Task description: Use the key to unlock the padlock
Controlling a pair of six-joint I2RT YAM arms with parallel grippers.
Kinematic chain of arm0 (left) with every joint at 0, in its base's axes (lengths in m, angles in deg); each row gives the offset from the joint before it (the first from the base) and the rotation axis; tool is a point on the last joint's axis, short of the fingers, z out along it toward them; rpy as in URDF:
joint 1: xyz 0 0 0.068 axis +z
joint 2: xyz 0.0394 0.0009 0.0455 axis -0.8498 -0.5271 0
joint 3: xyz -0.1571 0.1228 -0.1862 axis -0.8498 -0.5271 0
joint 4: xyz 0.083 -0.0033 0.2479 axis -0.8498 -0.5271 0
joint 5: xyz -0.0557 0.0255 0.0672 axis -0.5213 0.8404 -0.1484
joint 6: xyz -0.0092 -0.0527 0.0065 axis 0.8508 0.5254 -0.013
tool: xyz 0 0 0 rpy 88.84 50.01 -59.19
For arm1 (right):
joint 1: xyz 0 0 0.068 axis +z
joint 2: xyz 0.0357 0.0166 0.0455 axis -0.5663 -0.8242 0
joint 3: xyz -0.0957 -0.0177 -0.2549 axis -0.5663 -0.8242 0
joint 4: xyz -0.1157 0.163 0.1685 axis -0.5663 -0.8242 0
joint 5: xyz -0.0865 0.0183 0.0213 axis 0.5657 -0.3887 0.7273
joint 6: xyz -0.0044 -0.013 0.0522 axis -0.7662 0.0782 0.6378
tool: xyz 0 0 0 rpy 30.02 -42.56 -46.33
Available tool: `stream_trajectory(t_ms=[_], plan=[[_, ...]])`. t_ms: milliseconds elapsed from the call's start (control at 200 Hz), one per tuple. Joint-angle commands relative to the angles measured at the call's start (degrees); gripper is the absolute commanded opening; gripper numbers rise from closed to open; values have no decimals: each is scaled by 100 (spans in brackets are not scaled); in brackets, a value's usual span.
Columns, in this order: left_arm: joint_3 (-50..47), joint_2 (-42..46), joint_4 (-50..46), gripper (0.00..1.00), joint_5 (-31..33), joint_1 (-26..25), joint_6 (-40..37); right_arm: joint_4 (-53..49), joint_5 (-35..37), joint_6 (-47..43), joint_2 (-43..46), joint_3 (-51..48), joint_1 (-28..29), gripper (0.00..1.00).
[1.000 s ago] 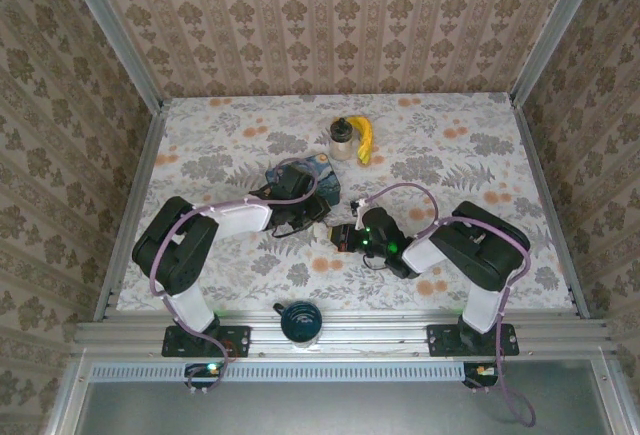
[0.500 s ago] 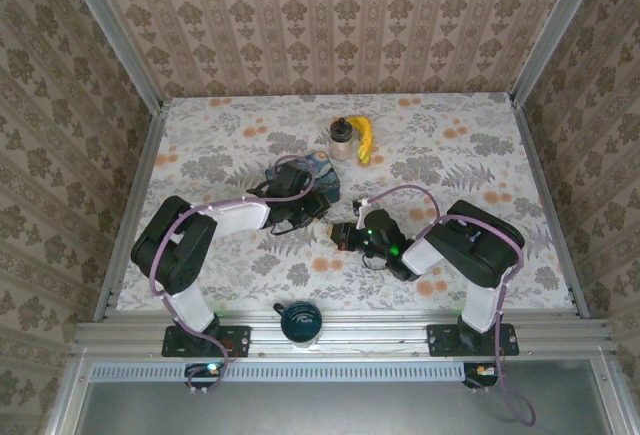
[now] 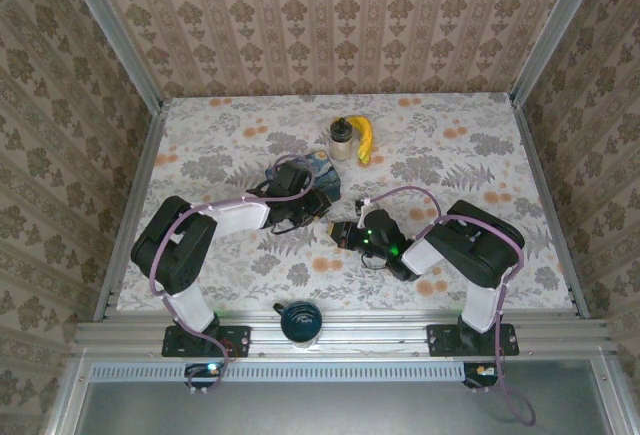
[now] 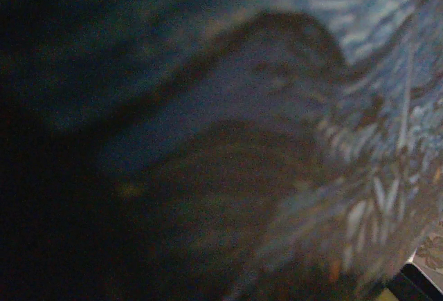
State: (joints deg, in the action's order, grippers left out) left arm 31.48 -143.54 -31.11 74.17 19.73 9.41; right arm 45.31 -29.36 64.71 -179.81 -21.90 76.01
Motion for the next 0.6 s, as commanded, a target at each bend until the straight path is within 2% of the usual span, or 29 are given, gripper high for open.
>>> stream_trajectory(t_ms=[0,370,595], plan=[[-109,141,-86,15,-653,-65,182,284,376,51,209,227,-60,0],[-283,242,54,15,-488,-21,327,-34,652,19,393,-114,-65,0],[-302,219,113,15,-497,-21,375,-79,535,-37,376,-98,-60,0]])
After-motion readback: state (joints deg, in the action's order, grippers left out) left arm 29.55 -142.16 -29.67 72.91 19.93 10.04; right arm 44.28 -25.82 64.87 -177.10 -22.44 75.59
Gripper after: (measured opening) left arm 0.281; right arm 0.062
